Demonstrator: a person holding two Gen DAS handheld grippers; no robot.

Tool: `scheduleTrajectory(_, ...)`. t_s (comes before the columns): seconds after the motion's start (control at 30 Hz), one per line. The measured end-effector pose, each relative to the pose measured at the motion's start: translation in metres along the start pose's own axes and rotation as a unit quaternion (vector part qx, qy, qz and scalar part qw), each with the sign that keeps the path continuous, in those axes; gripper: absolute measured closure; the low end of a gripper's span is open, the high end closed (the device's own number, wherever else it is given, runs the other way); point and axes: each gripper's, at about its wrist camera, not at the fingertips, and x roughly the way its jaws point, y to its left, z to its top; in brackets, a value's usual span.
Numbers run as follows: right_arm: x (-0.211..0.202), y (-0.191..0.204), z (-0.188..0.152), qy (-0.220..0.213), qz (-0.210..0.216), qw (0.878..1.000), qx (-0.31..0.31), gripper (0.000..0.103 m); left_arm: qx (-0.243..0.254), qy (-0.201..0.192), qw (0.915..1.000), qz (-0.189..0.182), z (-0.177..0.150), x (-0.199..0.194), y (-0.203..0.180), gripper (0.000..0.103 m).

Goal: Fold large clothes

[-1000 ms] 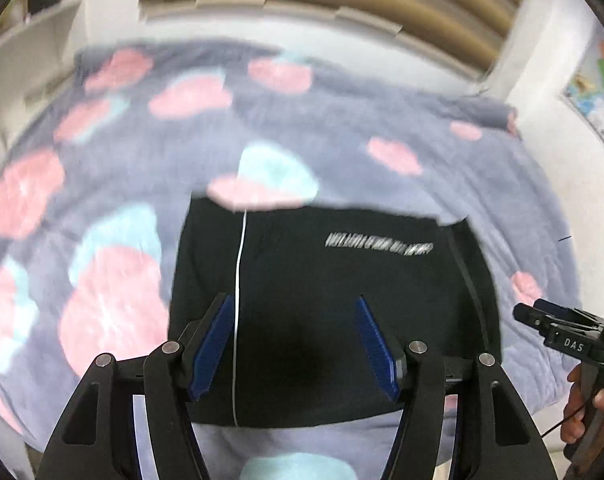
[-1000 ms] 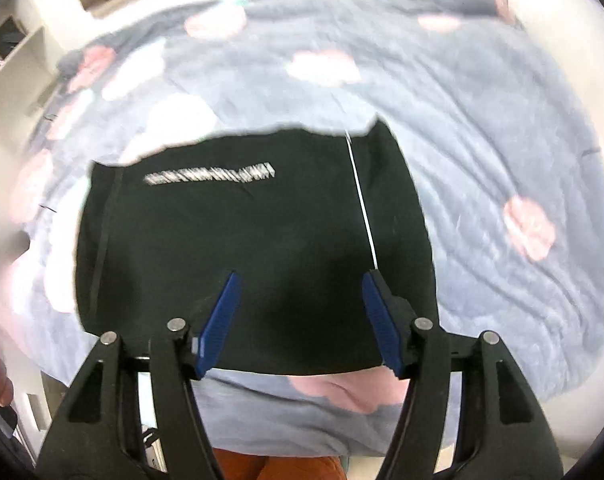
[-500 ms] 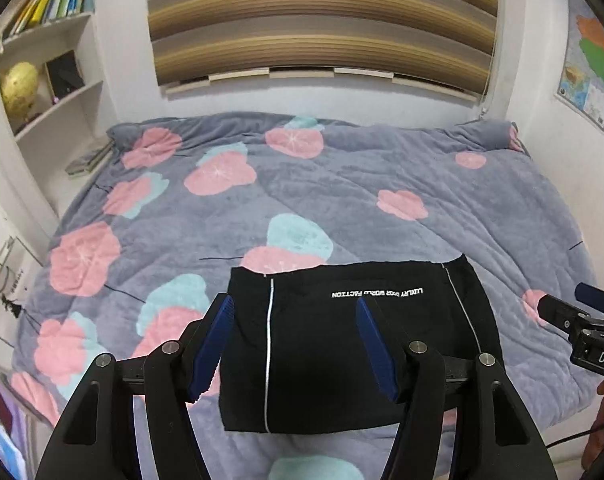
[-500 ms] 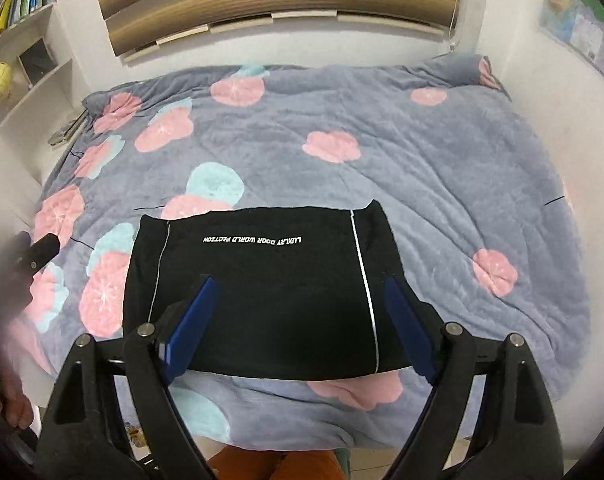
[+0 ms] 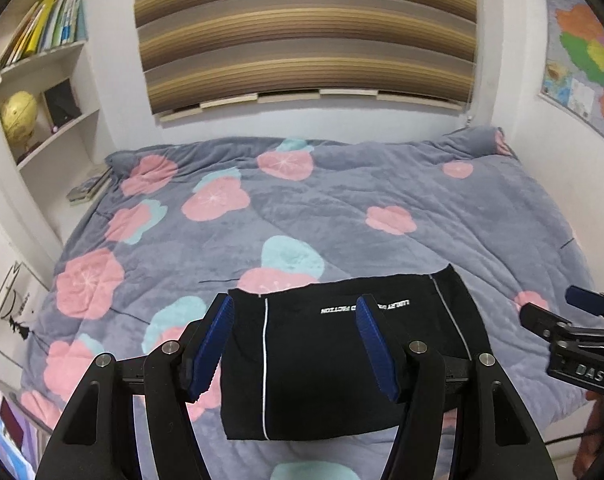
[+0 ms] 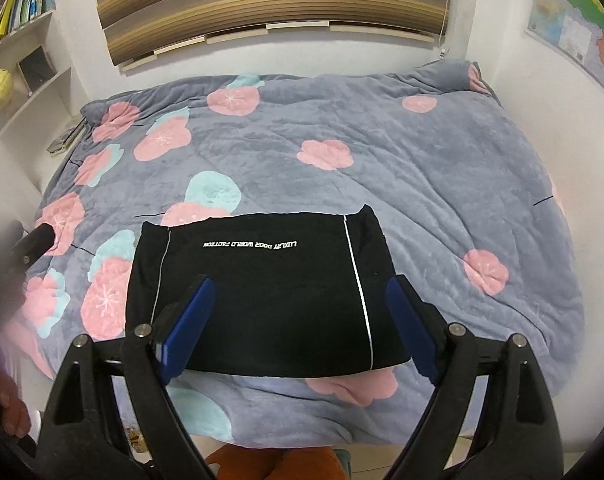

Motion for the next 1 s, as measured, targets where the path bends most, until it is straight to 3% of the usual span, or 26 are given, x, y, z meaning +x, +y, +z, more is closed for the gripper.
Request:
scheduleTrajectory(0.13, 0.001, -0.006, 0.003, -0.008, -0.033, 0.999, -0.005, 0.016, 0.014, -0.003, 0.9997, 0.017, 0.0, -0.003, -0.004, 0.038)
scheduleTrajectory(1.0, 0.006, -0.005, 0.018, -0.015, -0.029, 0.999, 0.0, 0.009, -0.001, 0.014, 0.9996, 0.026, 0.01, 0.017, 0.012, 0.038)
